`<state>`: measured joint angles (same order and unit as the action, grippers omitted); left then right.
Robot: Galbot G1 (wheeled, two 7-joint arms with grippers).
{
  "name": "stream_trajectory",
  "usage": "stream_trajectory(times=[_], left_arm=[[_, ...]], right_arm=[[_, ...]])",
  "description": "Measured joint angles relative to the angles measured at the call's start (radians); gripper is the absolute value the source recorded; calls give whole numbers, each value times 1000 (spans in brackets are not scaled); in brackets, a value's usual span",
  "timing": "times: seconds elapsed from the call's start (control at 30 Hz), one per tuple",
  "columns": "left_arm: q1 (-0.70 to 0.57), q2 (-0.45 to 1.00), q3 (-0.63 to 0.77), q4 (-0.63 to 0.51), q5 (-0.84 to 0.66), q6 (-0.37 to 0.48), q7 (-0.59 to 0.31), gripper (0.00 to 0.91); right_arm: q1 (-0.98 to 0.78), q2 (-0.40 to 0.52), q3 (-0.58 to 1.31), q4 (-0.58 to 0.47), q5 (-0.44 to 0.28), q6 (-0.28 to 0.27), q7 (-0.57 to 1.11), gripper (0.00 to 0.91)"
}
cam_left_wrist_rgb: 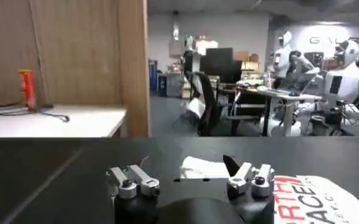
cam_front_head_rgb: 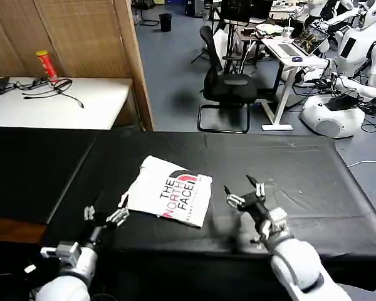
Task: Fold and organize the clothes.
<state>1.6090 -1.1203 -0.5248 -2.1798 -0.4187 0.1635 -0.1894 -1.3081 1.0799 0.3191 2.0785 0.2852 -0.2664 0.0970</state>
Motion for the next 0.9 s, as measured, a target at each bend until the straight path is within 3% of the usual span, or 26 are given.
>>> stream_trajectory(times=[0.2, 0.43, 0.7, 0.9], left_arm=[[141, -13, 5, -74, 43, -18, -28, 878], [273, -42, 27, -122, 98, -49, -110, 878], [391, -76, 28, -159, 115, -67, -115, 878], [446, -80, 12, -194, 114, -42, -132, 878]], right_arm=[[-232, 39, 65, 72, -121, 181, 87, 878], [-464, 97, 77, 142, -194, 306, 209, 878], [-664, 127, 82, 224, -194, 317, 310, 878], [-749, 140, 66, 268, -177, 266, 360, 878]])
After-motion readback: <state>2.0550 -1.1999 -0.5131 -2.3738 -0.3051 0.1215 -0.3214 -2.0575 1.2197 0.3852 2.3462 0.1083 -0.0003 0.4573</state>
